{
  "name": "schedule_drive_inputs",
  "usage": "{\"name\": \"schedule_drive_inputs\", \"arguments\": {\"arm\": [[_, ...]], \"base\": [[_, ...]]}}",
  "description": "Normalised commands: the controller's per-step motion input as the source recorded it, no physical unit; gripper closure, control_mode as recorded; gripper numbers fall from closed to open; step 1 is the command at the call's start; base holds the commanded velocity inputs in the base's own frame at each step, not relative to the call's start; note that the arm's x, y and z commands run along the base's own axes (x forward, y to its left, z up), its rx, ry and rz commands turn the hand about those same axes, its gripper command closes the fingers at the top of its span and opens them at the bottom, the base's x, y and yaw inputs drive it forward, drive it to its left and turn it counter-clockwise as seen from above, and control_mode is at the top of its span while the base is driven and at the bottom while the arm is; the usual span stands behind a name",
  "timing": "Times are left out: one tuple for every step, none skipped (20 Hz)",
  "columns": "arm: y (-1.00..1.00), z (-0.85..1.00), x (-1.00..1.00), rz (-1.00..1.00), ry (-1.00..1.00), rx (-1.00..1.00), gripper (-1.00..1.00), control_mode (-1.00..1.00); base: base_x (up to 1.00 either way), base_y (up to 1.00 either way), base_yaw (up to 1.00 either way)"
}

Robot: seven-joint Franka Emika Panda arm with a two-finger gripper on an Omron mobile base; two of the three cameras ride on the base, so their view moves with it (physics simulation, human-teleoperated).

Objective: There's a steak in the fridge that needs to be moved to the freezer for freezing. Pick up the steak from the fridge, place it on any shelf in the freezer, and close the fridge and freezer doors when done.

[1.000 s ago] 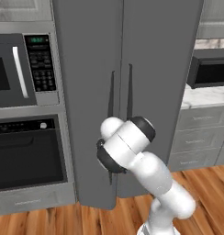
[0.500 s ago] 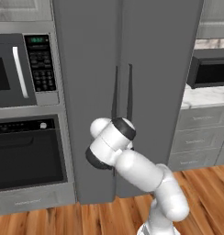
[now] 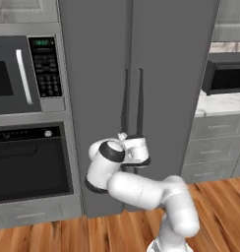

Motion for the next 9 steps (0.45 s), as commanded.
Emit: {"name": "schedule_drive_inputs", "arguments": {"arm": [[0.0, 0.16, 1.0, -0.17, 0.11, -0.12, -1.0, -1.0], [0.0, 0.19, 1.0, -0.18, 0.12, -0.12, -1.0, -1.0], [0.0, 0.21, 1.0, -0.2, 0.16, -0.11, -1.0, -1.0], [0.0, 0.3, 1.0, -0.22, 0.15, -0.12, -1.0, -1.0], [0.22, 0.36, 1.0, -0.25, 0.15, -0.13, -1.0, -1.0], [0.74, 0.18, 1.0, -0.34, 0.09, -0.19, -1.0, -1.0], [0.89, 0.11, 1.0, -0.43, 0.09, -0.23, -1.0, -1.0], [1.0, 0.08, 0.97, -0.45, 0.09, -0.25, -1.0, -1.0], [1.0, 0.03, 1.0, -0.47, 0.12, -0.27, -1.0, -1.0]], "base": [[0.0, 0.0, 0.0], [0.0, 0.0, 0.0], [0.0, 0.0, 0.0], [0.0, 0.0, 0.0], [0.0, 0.0, 0.0], [0.0, 0.0, 0.0], [0.0, 0.0, 0.0], [0.0, 0.0, 0.0], [0.0, 0.0, 0.0]]}}
